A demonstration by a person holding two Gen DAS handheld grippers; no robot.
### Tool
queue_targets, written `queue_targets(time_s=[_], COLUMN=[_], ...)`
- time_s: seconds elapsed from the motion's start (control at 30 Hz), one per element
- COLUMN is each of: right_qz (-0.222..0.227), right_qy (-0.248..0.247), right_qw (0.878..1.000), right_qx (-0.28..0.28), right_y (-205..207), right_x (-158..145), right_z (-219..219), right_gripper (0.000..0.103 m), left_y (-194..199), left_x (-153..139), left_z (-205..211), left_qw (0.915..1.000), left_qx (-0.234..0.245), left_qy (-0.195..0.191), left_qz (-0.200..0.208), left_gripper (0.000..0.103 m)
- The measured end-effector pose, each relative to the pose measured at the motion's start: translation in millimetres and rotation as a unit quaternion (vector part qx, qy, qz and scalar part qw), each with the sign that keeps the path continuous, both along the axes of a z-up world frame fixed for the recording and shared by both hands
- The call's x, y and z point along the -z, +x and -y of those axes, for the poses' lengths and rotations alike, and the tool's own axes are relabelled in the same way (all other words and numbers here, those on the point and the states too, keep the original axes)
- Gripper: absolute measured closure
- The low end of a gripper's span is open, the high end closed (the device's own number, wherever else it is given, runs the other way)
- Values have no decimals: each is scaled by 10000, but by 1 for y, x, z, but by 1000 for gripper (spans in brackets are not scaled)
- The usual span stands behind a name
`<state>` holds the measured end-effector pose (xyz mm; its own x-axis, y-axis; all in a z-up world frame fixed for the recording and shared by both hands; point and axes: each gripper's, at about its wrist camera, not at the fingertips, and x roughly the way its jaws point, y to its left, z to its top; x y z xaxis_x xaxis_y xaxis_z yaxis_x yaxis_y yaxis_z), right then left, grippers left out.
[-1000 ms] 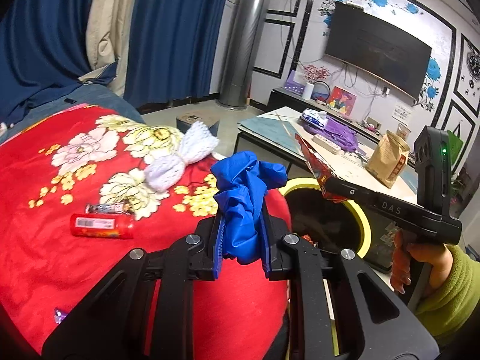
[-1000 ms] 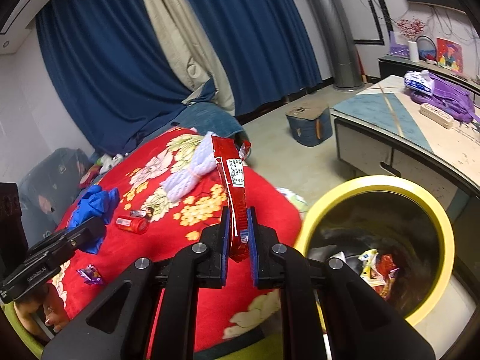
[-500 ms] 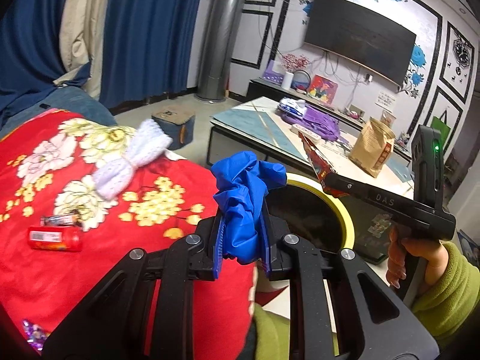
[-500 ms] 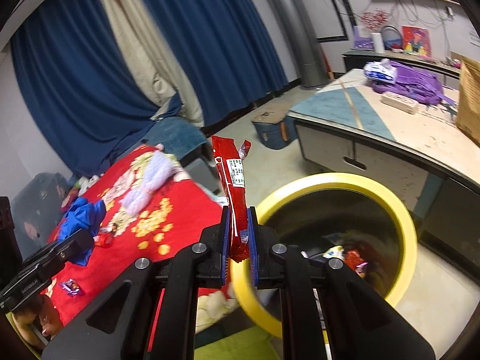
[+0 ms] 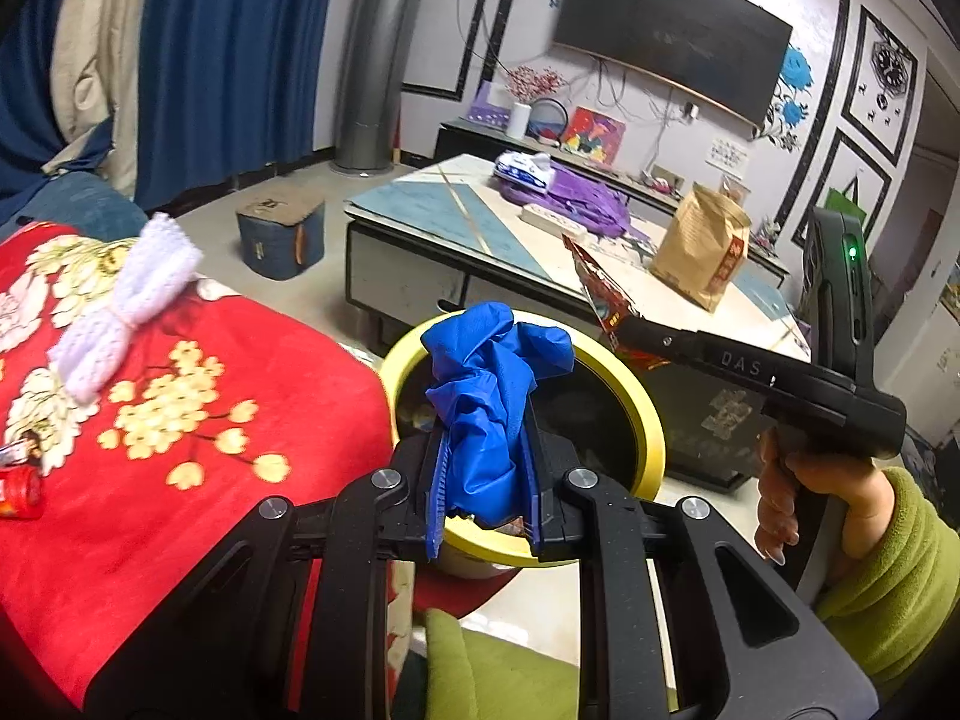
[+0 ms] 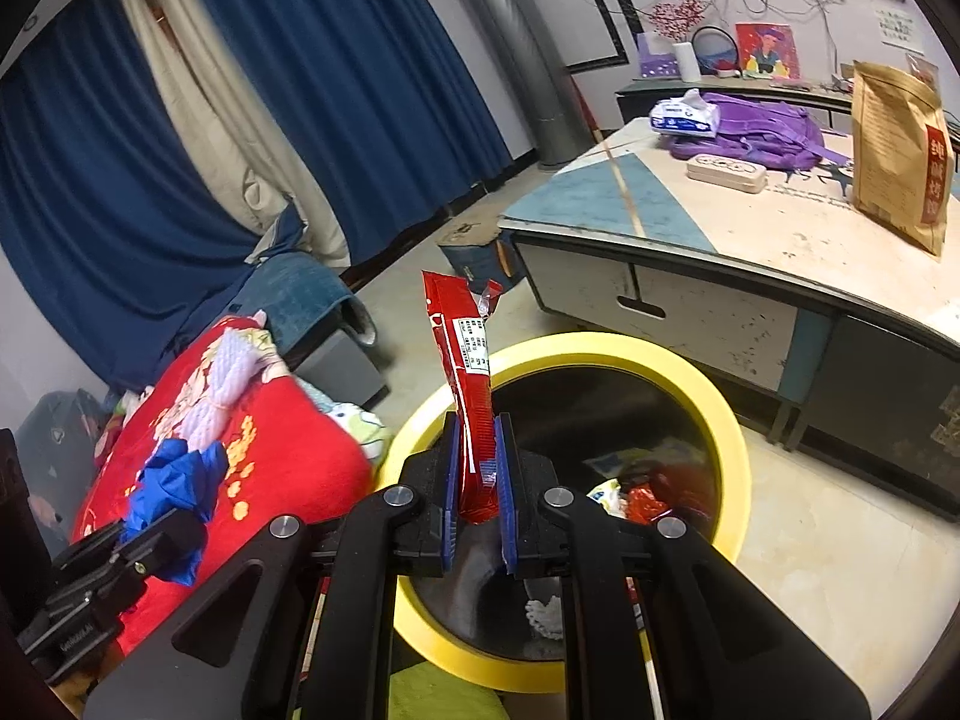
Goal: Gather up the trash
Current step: 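Carry the glove and red wrapper over the yellow bin and open both tools, then move both open tools from the bin back over the bedspread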
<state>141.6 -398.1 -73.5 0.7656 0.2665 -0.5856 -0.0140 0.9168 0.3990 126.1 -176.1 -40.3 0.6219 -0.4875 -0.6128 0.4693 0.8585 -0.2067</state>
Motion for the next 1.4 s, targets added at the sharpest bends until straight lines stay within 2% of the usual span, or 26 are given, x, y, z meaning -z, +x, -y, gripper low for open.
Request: queue_targets(time_s=[0.47,0.87,0.97,1.0,1.1,1.13,1.17,1.27,1.33,1.4], right_qz=[-311,-445,-468,-475,-462,-453,-425,-336,-290,-252], right_qy=[239,376,436,449,473,474,481,500,508,500], right_qw=[9989,9979,9974,9972,9968,9967,9965,9958,9954,9956], right_qx=[250,276,340,366,454,484,534,690,753,754], right_y=[3,9,10,10,9,9,8,5,4,2], right_x=[23,33,36,37,38,38,37,34,31,29], right_z=[30,35,39,41,45,47,49,56,60,60], right_gripper=[90,89,76,75,70,69,67,55,53,48], left_y=[19,33,39,41,50,50,52,52,51,49], left_x=[26,44,50,51,52,51,49,46,45,42], left_z=[38,52,56,57,61,62,61,59,56,51], left_qw=[9988,9974,9971,9970,9972,9974,9977,9982,9983,9987], left_qx=[375,461,448,437,352,330,308,259,198,135], left_qy=[235,354,385,397,473,455,401,383,388,341], left_qz=[-220,-418,-488,-501,-469,-459,-448,-377,-374,-359], left_gripper=[89,89,88,88,67,53,43,35,14,11])
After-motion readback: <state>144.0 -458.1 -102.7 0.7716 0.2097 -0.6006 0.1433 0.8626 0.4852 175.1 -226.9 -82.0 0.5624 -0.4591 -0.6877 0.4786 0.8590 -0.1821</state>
